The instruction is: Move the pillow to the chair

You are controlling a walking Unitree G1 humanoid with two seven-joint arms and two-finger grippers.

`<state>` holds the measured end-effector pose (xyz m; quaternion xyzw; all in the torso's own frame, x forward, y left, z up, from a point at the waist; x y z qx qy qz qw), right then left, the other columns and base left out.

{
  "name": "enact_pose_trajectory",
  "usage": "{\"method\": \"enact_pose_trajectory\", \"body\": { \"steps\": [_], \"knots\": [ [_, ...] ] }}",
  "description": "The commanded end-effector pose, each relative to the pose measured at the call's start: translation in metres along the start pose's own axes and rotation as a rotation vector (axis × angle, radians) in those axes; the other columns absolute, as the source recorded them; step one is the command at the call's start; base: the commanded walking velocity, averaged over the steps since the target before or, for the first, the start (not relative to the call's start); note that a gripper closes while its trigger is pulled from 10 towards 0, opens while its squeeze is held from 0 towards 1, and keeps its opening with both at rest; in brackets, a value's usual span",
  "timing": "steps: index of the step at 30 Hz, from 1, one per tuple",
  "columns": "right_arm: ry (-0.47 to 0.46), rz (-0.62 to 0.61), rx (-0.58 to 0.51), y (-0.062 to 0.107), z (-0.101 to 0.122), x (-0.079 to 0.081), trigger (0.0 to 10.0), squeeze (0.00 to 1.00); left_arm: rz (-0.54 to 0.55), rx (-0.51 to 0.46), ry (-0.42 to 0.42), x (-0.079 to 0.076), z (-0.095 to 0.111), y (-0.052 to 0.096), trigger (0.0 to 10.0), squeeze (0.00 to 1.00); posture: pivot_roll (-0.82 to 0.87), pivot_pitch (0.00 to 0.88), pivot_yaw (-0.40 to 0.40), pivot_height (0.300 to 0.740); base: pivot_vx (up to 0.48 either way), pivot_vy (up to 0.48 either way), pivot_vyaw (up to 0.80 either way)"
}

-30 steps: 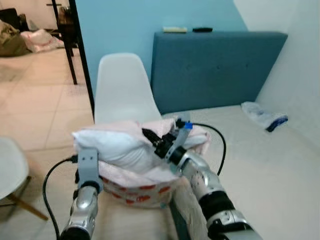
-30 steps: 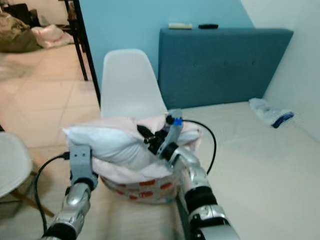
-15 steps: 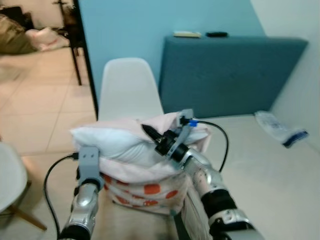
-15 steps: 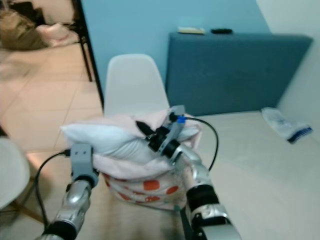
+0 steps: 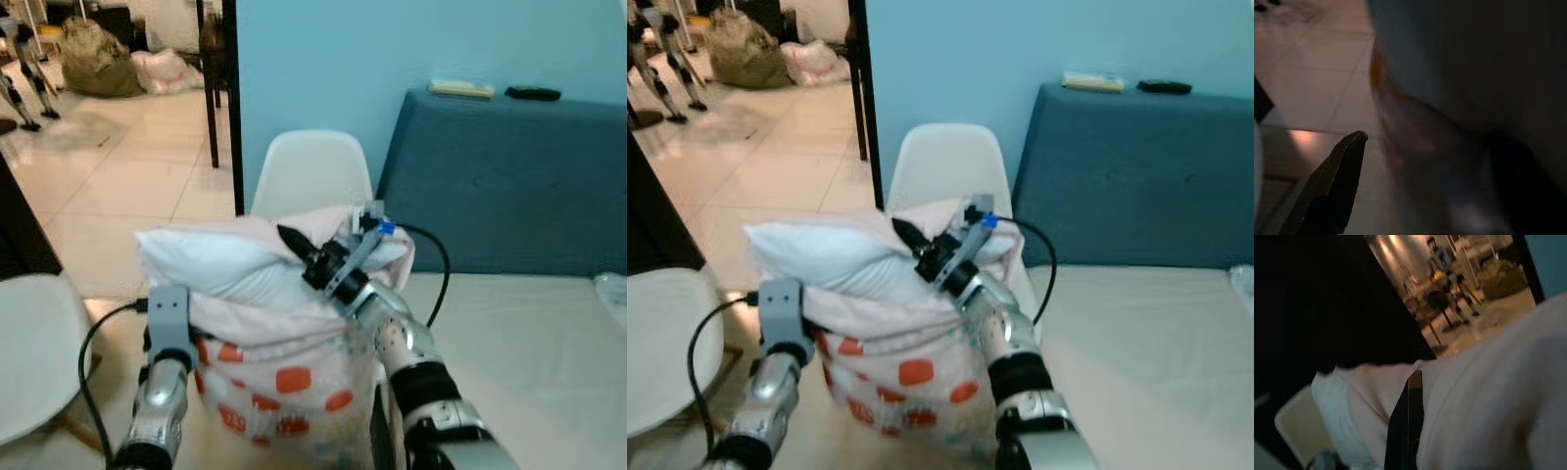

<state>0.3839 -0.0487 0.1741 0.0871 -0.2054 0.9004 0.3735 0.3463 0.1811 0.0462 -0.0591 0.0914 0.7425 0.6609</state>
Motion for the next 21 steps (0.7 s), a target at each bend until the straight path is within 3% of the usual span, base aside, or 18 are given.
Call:
{"method": "enact_pose_trajectory", "body": {
  "steps": [1,4,12,13,16,19,20,21],
  "knots": [
    [0.034,0.087,-0.131,-0.02,0.034,0.02,10.0,0.0,0.012,0.016,-0.014,0.007,-0.004,0.003,10.0,0.0,0.15,0.0,-0.083,0.74,0.48,0.0,0.0],
    [0.022,0.087,-0.139,-0.023,0.04,0.018,10.0,0.0,0.008,0.017,-0.013,0.005,-0.004,0.003,10.0,0.0,0.15,0.0,-0.083,0.74,0.48,0.0,0.0],
    [0.072,0.132,-0.057,-0.03,0.03,0.028,10.0,0.0,0.007,0.021,-0.01,0.003,-0.005,0.003,10.0,0.0,0.16,0.0,-0.085,0.74,0.477,0.0,0.0],
    [0.082,0.096,-0.05,-0.032,0.03,0.023,10.0,0.0,0.008,0.022,-0.007,0.003,-0.006,0.004,10.0,0.0,0.16,0.0,-0.085,0.74,0.337,0.0,0.0],
    [0.073,-0.115,-0.098,-0.031,0.048,-0.012,10.0,0.0,0.007,0.027,-0.003,0.002,-0.008,0.005,10.0,0.0,0.16,0.0,-0.086,0.74,0.0,0.0,0.0],
    [0.06,-0.176,-0.114,-0.028,0.053,-0.023,10.0,0.0,0.007,0.028,-0.003,0.002,-0.008,0.005,10.0,0.0,0.16,0.0,-0.087,0.74,0.0,0.0,0.0],
    [0.043,-0.243,-0.125,-0.024,0.057,-0.036,10.0,0.0,0.005,0.029,-0.003,0.001,-0.009,0.006,10.0,0.0,0.16,0.0,-0.088,0.74,0.0,0.0,0.0],
    [0.015,-0.38,-0.123,-0.011,0.06,-0.061,10.0,0.0,0.0,0.037,-0.005,0.001,-0.011,0.008,10.0,0.0,0.16,0.0,-0.088,0.74,0.0,0.0,0.0]
  ]
}}
Point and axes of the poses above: a point about 5 cm out from each wrist's last joint towards the gripper, its own y axis pointing back from the gripper into the wrist, its own z axis along the axis of the wrist's last joint, x = y × z, the point moved 4 cm from there along -y, pointing out of the wrist towards the gripper, and after that the axes turned 13 degrees about y, right-handed, at the moved point
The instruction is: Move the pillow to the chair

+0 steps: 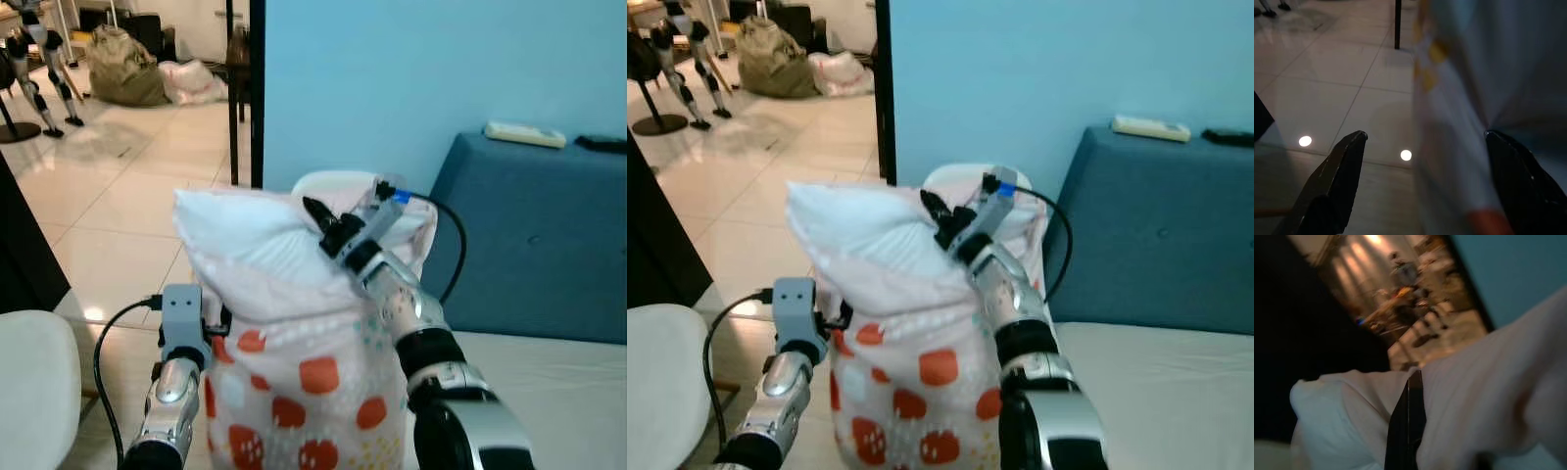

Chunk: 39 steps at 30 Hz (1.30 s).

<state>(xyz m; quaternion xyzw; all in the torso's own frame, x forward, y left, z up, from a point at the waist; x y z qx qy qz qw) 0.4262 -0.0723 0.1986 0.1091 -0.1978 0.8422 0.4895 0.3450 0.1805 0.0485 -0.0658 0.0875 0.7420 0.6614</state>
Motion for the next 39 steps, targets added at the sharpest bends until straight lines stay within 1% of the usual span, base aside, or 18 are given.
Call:
{"method": "enact_pose_trajectory", "body": {
  "steps": [1,3,7,8,12,16,17,18,21,22,23,24,25,29,30,31,34,39],
  "knots": [
    [-0.002,-0.117,-0.109,0.004,0.027,-0.025,10.0,0.0,0.003,0.051,-0.01,0.001,-0.013,0.006,10.0,0.0,0.16,0.0,-0.088,0.74,0.0,0.0,0.0],
    [-0.018,-0.195,-0.07,0.011,0.021,-0.042,10.0,0.0,0.0,0.055,-0.011,0.001,-0.014,0.007,10.0,0.0,0.16,0.0,-0.086,0.74,0.0,0.0,-0.3],
    [-0.034,-0.256,-0.016,0.018,0.008,-0.055,10.0,0.0,-0.007,0.058,-0.014,-0.001,-0.015,0.009,10.0,0.0,0.16,0.0,-0.084,0.74,0.0,0.0,-0.67],
    [-0.071,-0.323,0.014,0.027,-0.004,-0.066,10.0,0.0,-0.014,0.062,-0.016,-0.002,-0.017,0.01,10.0,0.0,0.16,0.0,-0.082,0.74,0.0,0.0,-0.7],
    [-0.127,-0.415,0.051,0.037,-0.019,-0.079,10.0,0.0,-0.025,0.064,-0.022,-0.003,-0.018,0.013,10.0,0.0,0.16,0.0,-0.071,0.74,0.0,0.0,-0.7],
    [-0.095,-0.412,0.109,0.038,-0.03,-0.076,10.0,0.0,-0.031,0.067,-0.024,-0.004,-0.019,0.014,10.0,0.0,0.16,0.0,-0.068,0.74,0.0,0.0,-0.18],
    [0.02,-0.369,0.216,0.039,-0.047,-0.068,10.0,0.0,-0.038,0.071,-0.027,-0.005,-0.021,0.016,10.0,0.0,0.16,0.0,-0.066,0.74,0.0,0.0,0.0],
    [0.02,-0.369,0.216,0.039,-0.047,-0.068,10.0,0.0,-0.038,0.071,-0.027,-0.005,-0.021,0.016,10.0,0.0,0.16,0.0,-0.066,0.74,0.0,0.0,0.0],
    [0.121,-0.252,0.288,0.038,-0.067,-0.049,10.0,0.0,-0.044,0.077,-0.029,-0.006,-0.023,0.019,10.0,0.0,0.16,0.0,-0.062,0.74,0.0,0.0,0.0],
    [0.123,-0.217,0.295,0.038,-0.072,-0.043,10.0,0.07,-0.047,0.079,-0.03,-0.006,-0.024,0.02,10.0,0.0,0.16,0.0,-0.061,0.74,0.0,0.0,0.0],
    [0.123,-0.217,0.295,0.038,-0.072,-0.043,10.0,0.07,-0.047,0.079,-0.03,-0.006,-0.024,0.02,10.0,0.0,0.16,0.0,-0.061,0.74,0.0,0.0,0.0],
    [0.129,-0.17,0.288,0.036,-0.073,-0.036,10.0,0.08,-0.05,0.081,-0.032,-0.006,-0.025,0.021,10.0,0.0,0.16,0.0,-0.06,0.74,0.0,0.0,0.0],
    [0.111,-0.113,0.265,0.031,-0.071,-0.026,10.0,0.05,-0.053,0.084,-0.034,-0.007,-0.025,0.022,10.0,0.0,0.16,0.0,-0.06,0.74,0.0,0.0,0.0],
    [0.09,-0.091,0.245,0.027,-0.067,-0.022,10.0,0.05,-0.054,0.086,-0.034,-0.007,-0.025,0.023,10.0,0.0,0.16,0.0,-0.06,0.74,0.0,0.0,0.0],
    [0.104,0.001,0.184,0.014,-0.048,-0.009,10.0,0.0,-0.055,0.086,-0.034,-0.008,-0.025,0.022,10.0,0.0,0.16,0.0,-0.061,0.74,0.0,0.0,0.0],
    [0.104,0.001,0.184,0.014,-0.048,-0.009,10.0,0.0,-0.055,0.086,-0.034,-0.008,-0.025,0.022,10.0,0.0,0.16,0.0,-0.061,0.74,0.0,0.0,0.0],
    [0.131,0.077,0.136,0.003,-0.031,0.004,10.0,0.0,-0.056,0.085,-0.034,-0.009,-0.023,0.02,10.0,0.0,0.15,0.0,-0.065,0.74,0.0,0.0,0.0],
    [0.163,0.203,-0.007,-0.023,0.018,0.035,10.0,0.0,-0.059,0.081,-0.033,-0.011,-0.021,0.019,10.0,0.0,0.15,0.0,-0.067,0.74,0.0,0.0,0.0]
  ]
}}
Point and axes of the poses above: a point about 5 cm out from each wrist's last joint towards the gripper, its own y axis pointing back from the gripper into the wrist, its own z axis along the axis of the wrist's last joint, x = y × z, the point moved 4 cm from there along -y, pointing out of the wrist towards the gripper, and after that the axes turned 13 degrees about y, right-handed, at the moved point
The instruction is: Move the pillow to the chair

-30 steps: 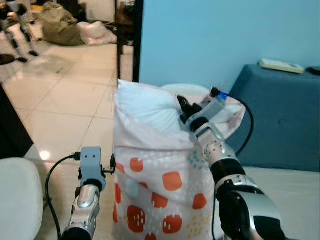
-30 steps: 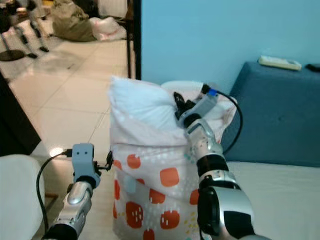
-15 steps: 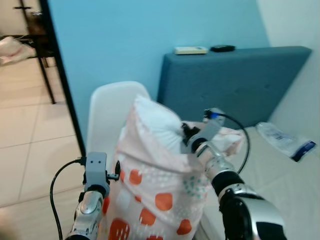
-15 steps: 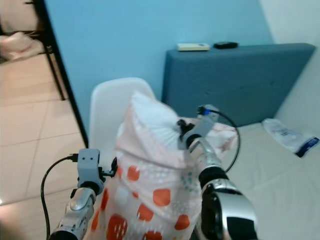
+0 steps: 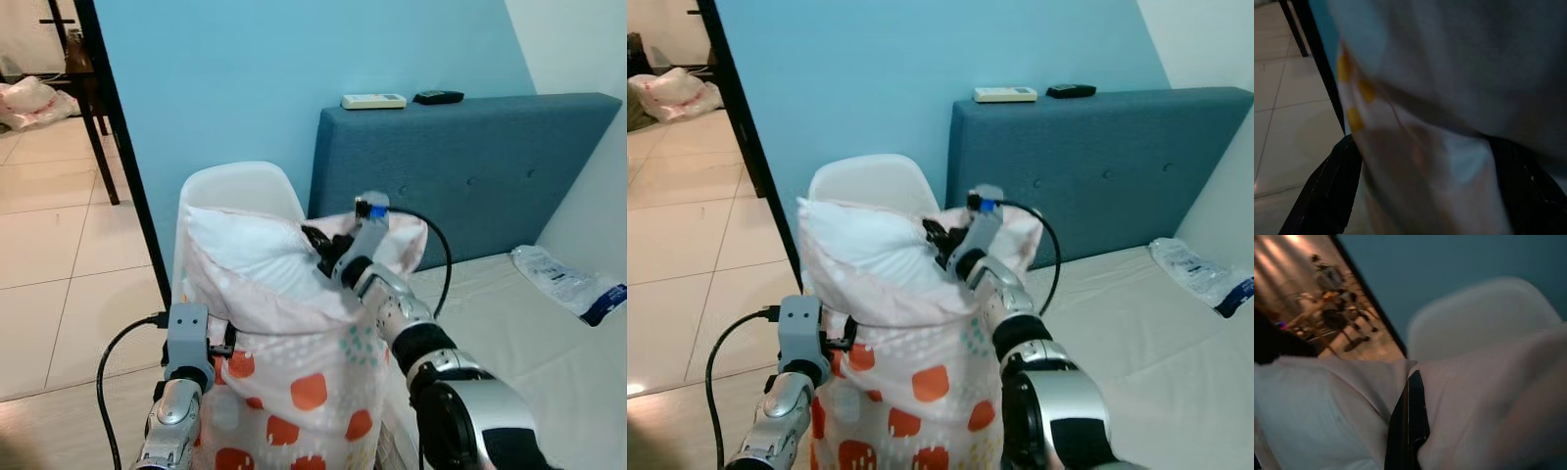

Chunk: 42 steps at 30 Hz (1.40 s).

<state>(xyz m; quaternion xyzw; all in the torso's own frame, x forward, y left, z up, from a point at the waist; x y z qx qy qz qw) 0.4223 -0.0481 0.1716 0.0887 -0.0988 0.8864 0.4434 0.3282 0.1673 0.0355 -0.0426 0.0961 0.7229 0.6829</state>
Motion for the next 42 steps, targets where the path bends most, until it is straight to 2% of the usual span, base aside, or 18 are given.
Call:
{"method": "enact_pose_trajectory", "body": {
  "steps": [1,8,10,13,14,16,17,20,23,24,25,26,27,28,33,35,39,42],
  "knots": [
    [0.057,0.092,-0.209,-0.017,0.068,0.018,10.0,0.0,-0.007,0.031,-0.008,-0.003,-0.005,0.001,10.0,0.0,0.15,0.0,-0.067,0.74,0.0,0.0,0.0],
    [0.083,0.037,-0.349,-0.027,0.137,0.019,10.0,0.0,-0.013,0.032,-0.01,-0.005,-0.007,0.004,10.0,0.0,0.16,0.0,-0.069,0.726,0.0,0.0,0.0],
    [0.081,0.038,-0.353,-0.027,0.141,0.019,10.0,0.0,-0.014,0.033,-0.012,-0.005,-0.007,0.005,10.0,0.0,0.16,0.0,-0.071,0.716,0.0,0.0,0.0],
    [0.072,0.036,-0.331,-0.027,0.133,0.018,10.0,0.0,-0.013,0.032,-0.012,-0.004,-0.007,0.006,10.0,0.0,0.17,0.0,-0.073,0.701,0.0,0.0,0.0],
    [0.061,0.029,-0.274,-0.028,0.112,0.017,10.0,0.0,-0.01,0.033,-0.014,-0.003,-0.008,0.007,10.0,0.0,0.17,0.0,-0.074,0.691,0.0,0.0,0.0],
    [0.041,0.034,-0.206,-0.028,0.087,0.018,10.0,0.0,-0.009,0.033,-0.014,-0.002,-0.008,0.009,10.0,0.0,0.17,0.0,-0.072,0.681,0.0,0.0,0.0],
    [0.03,0.043,-0.149,-0.027,0.064,0.02,10.0,0.0,-0.009,0.035,-0.015,-0.002,-0.009,0.01,10.0,0.0,0.17,0.0,-0.071,0.671,0.0,0.0,0.0],
    [0.024,0.051,-0.127,-0.026,0.053,0.022,10.0,0.0,-0.01,0.036,-0.016,-0.002,-0.009,0.011,10.0,0.0,0.18,0.0,-0.071,0.666,0.0,0.0,0.0],
    [-0.002,0.099,-0.037,-0.021,0.013,0.033,10.0,0.0,-0.016,0.042,-0.024,-0.002,-0.011,0.013,10.0,0.0,0.18,0.0,-0.07,0.651,0.0,0.0,0.0],
    [-0.002,0.099,-0.037,-0.021,0.013,0.033,10.0,0.0,-0.016,0.042,-0.024,-0.002,-0.011,0.013,10.0,0.0,0.18,0.0,-0.07,0.651,0.0,0.0,0.0],
    [-0.003,0.122,0.046,-0.015,-0.012,0.038,10.0,0.0,-0.016,0.043,-0.026,-0.002,-0.011,0.013,10.0,0.0,0.18,0.0,-0.07,0.646,0.0,0.0,0.0],
    [-0.003,0.122,0.046,-0.015,-0.012,0.038,10.0,0.0,-0.016,0.043,-0.026,-0.002,-0.011,0.013,10.0,0.0,0.18,0.0,-0.07,0.646,0.0,0.0,0.0],
    [0.017,0.147,0.216,0.001,-0.06,0.042,10.0,0.0,-0.017,0.046,-0.028,-0.002,-0.011,0.014,10.0,0.0,0.18,0.003,-0.066,0.636,0.0,0.0,0.0],
    [0.017,0.147,0.216,0.001,-0.06,0.042,10.0,0.0,-0.017,0.046,-0.028,-0.002,-0.011,0.014,10.0,0.0,0.18,0.003,-0.066,0.636,0.0,0.0,0.0],
    [-0.011,0.094,0.471,0.038,-0.126,0.035,10.0,0.0,-0.023,0.054,-0.03,-0.004,-0.013,0.015,10.0,0.0,0.17,0.011,-0.063,0.611,0.0,0.0,0.0],
    [-0.017,0.085,0.498,0.042,-0.132,0.034,10.0,0.0,-0.024,0.055,-0.03,-0.004,-0.013,0.015,10.0,0.0,0.17,0.011,-0.063,0.606,0.0,0.0,0.0],
    [-0.063,-0.075,0.658,0.067,-0.16,0.016,10.0,0.0,-0.023,0.058,-0.029,-0.004,-0.013,0.016,10.0,0.0,0.16,0.019,-0.06,0.586,0.0,0.0,0.0],
    [-0.079,-0.112,0.677,0.074,-0.166,0.012,10.0,0.0,-0.024,0.06,-0.027,-0.005,-0.014,0.017,10.0,0.0,0.16,0.021,-0.056,0.571,0.0,0.0,0.0]
  ]
}}
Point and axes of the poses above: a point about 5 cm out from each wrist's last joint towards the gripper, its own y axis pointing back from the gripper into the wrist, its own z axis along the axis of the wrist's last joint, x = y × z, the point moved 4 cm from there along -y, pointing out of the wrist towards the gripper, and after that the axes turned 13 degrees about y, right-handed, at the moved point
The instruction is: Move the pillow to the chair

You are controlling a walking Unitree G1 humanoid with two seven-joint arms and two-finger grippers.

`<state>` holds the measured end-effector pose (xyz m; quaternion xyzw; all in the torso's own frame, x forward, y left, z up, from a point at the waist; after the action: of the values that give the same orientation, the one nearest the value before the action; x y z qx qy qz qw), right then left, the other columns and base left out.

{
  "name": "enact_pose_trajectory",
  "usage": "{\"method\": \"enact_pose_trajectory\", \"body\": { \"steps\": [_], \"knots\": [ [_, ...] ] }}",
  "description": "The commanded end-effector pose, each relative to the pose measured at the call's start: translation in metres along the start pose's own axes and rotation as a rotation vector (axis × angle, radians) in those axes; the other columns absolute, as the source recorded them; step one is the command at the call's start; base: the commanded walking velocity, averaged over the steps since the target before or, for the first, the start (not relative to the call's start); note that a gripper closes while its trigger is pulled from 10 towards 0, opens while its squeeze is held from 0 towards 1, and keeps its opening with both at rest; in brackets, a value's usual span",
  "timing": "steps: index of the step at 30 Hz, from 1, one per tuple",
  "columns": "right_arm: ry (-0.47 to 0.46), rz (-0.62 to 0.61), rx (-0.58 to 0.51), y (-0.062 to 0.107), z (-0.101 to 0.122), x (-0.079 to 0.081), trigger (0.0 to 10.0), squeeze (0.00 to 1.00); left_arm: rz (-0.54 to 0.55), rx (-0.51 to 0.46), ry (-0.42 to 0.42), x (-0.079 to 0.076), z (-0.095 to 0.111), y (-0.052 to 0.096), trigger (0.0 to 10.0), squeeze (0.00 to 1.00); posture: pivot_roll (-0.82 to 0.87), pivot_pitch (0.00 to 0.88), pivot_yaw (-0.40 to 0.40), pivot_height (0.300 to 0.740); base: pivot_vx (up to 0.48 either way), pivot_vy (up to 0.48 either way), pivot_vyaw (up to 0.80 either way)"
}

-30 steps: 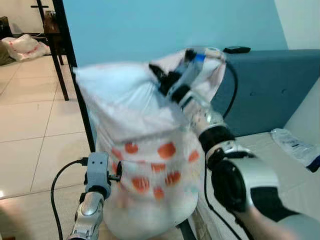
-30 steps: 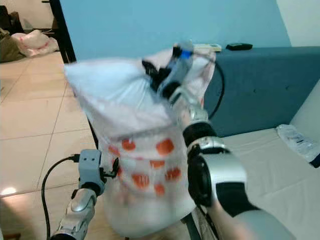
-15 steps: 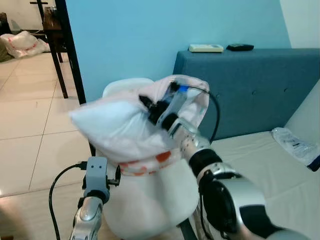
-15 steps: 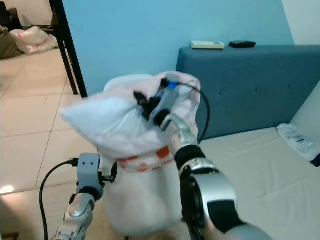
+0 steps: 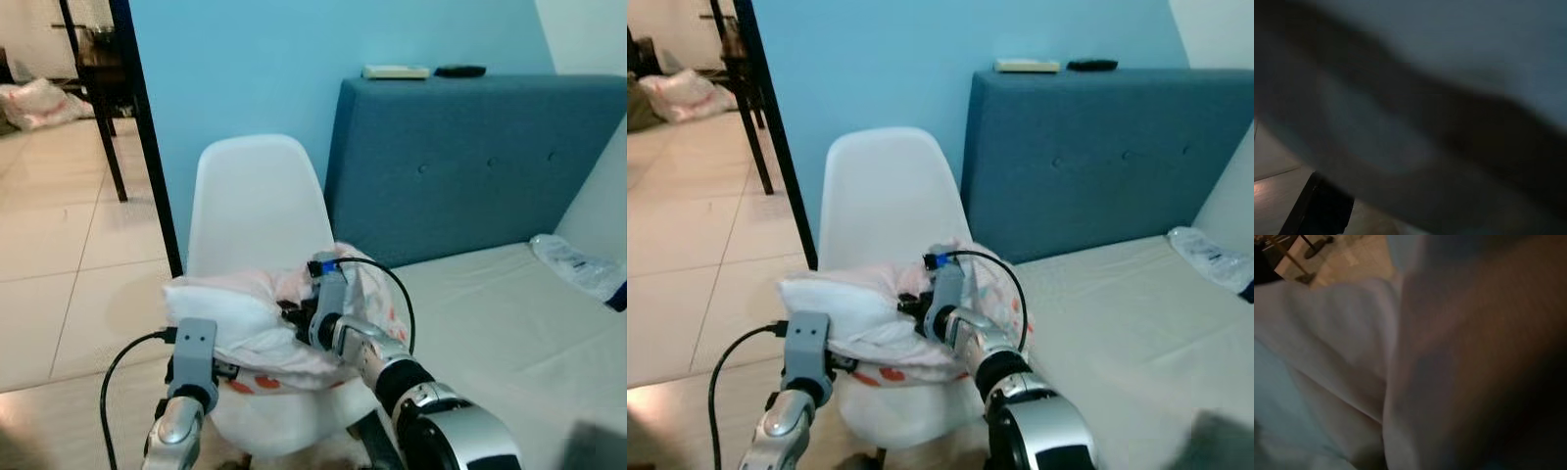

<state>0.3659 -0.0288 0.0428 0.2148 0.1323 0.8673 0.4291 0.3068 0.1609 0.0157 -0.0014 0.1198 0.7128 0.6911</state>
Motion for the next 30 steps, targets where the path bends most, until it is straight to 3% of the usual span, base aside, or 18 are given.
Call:
{"method": "enact_pose_trajectory", "body": {
  "steps": [1,7,10,16,22,30],
  "knots": [
    [-0.061,-0.04,0.152,0.007,-0.042,-0.006,10.0,0.0,-0.008,-0.033,0.001,-0.004,0.009,-0.003,10.0,0.0,0.16,0.021,-0.056,0.571,0.0,0.0,0.0],
    [-0.05,0.014,0.224,0.009,-0.058,0.002,10.0,0.0,-0.013,-0.025,0.001,-0.005,0.008,-0.002,10.0,0.0,0.15,0.027,-0.053,0.571,0.0,0.0,0.0],
    [-0.057,-0.017,0.351,0.016,-0.086,0.002,10.0,0.0,-0.018,-0.019,-0.001,-0.007,0.007,-0.002,10.0,0.0,0.16,0.032,-0.051,0.571,0.0,0.0,0.0],
    [-0.107,-0.081,0.308,0.016,-0.082,-0.005,10.0,0.0,-0.02,-0.012,-0.003,-0.005,0.005,0.0,10.0,0.0,0.15,0.033,-0.046,0.571,0.0,0.0,0.0],
    [-0.086,-0.176,0.388,0.023,-0.096,-0.016,10.0,0.0,-0.02,-0.011,-0.005,-0.004,0.006,0.0,10.0,0.0,0.16,0.035,-0.05,0.571,0.0,0.0,0.0],
    [-0.084,-0.194,0.443,0.026,-0.106,-0.014,10.0,0.0,-0.014,-0.007,-0.006,-0.001,0.005,0.002,10.0,0.0,0.17,0.033,-0.052,0.571,0.0,0.0,0.0]
  ]
}}
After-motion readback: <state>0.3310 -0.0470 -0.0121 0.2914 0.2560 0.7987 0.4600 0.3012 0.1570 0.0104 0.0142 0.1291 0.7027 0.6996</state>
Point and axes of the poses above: a point about 5 cm out from each wrist's last joint towards the gripper, its own y axis pointing back from the gripper into the wrist, its own z axis along the axis of the wrist's last joint, x = y × z, the point moved 4 cm from there along -y, pointing out of the wrist towards the gripper, and after that the axes turned 13 degrees about y, right-handed, at the moved point
